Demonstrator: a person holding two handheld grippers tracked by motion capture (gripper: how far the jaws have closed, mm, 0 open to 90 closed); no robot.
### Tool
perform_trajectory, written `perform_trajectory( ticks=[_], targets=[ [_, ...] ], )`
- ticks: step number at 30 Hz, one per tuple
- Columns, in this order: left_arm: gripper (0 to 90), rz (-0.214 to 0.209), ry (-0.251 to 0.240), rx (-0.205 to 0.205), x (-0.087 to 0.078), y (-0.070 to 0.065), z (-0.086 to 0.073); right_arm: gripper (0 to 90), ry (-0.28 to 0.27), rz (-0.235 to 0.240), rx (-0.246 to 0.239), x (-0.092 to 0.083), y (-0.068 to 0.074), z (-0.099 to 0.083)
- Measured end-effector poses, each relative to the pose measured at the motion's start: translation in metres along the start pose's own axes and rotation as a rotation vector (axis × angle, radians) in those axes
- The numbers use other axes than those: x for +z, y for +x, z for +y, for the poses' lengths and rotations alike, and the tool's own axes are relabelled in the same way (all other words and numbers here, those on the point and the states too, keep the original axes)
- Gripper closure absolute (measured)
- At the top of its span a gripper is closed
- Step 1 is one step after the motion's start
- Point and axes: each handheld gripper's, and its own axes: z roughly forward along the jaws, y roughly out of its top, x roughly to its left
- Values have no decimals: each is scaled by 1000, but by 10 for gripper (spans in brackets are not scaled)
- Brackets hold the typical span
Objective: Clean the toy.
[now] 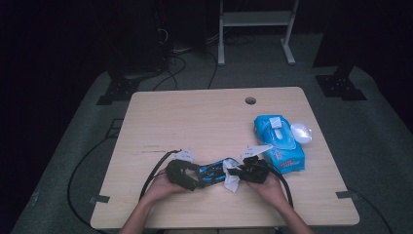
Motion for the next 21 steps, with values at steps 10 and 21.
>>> perform_trajectory(
  ticks=[10, 21],
  targets=[
    [243, -60, 17, -98, -2, 7, -2, 857, -6, -2, -5, 0, 1, -1],
    [296, -115, -17, -170, -8, 15, -5, 857, -9, 3, 1, 0, -1, -2]
  ],
)
